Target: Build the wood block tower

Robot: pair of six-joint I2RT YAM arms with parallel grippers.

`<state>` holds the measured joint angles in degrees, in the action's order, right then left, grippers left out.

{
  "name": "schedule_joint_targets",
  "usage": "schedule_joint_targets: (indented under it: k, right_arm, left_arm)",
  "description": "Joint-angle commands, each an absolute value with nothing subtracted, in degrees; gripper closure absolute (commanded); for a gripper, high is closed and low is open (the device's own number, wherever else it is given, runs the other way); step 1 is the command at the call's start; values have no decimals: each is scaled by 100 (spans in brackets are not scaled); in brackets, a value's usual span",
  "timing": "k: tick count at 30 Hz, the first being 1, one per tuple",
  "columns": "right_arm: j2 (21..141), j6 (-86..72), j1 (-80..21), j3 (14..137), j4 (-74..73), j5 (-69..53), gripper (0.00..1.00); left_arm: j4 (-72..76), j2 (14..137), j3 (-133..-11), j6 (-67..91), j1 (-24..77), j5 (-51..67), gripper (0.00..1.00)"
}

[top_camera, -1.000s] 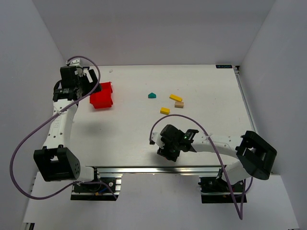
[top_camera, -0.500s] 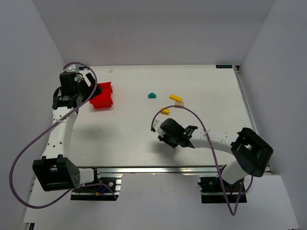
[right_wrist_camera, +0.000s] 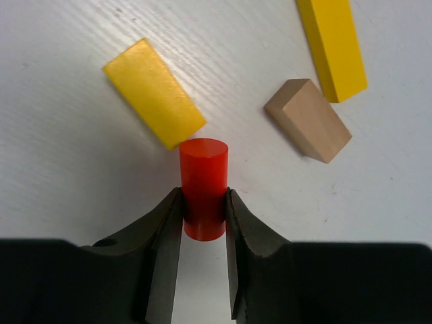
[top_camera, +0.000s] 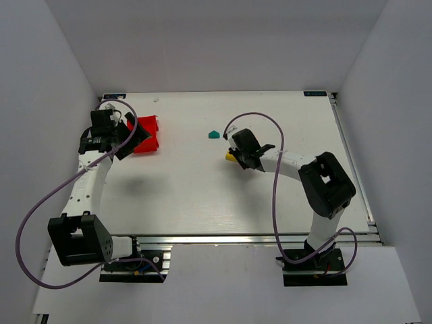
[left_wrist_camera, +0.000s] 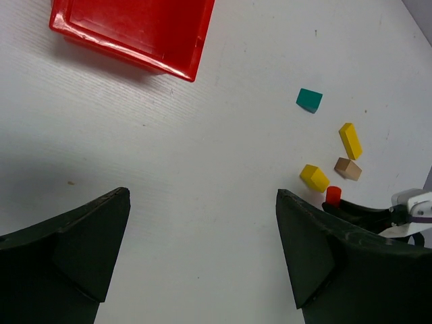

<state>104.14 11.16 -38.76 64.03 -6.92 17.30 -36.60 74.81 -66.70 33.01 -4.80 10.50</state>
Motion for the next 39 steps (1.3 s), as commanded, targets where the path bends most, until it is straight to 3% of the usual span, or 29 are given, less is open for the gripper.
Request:
schedule_joint_targets:
  k: [1,4,9,11,13,23,32,39]
  right_arm:
    - [10441,1213,-3709,6741,-562,1626,70]
    - [10494,1283,-3551,6873,-597,1468,68]
    - [10766,1371,-3419,7172,-844,1354,50]
    - [10758,1389,-3419,7277,-958,1336,37]
    - [10679,1432,-3410,7286,-949,1161,35]
    - [10538,2653,-3410,7400,-1028,-613,33]
    - [11390,2936,-3296,8085,-1134,-659,32]
    - [11575,2971,-3234,8200,-1195,-826,41]
  left_arm:
    - [-3902,7322,-6785,3366,-475,1143,2]
    - [-3972,7164,-6759,3357,-475,1020,2]
    - [-4148,7031,-6803,3296,-466,747,2]
    - [-4201,6996,-6829,3261,-466,730,2]
    - [-4298,7005,-6890,3226,-466,712,2]
    - [-4342,7136,-6978,3041,-466,949,2]
    - [-4386,7172,-7049,2830,-466,1450,2]
    - [-4351,7216,-7049,2778,-466,1582,2]
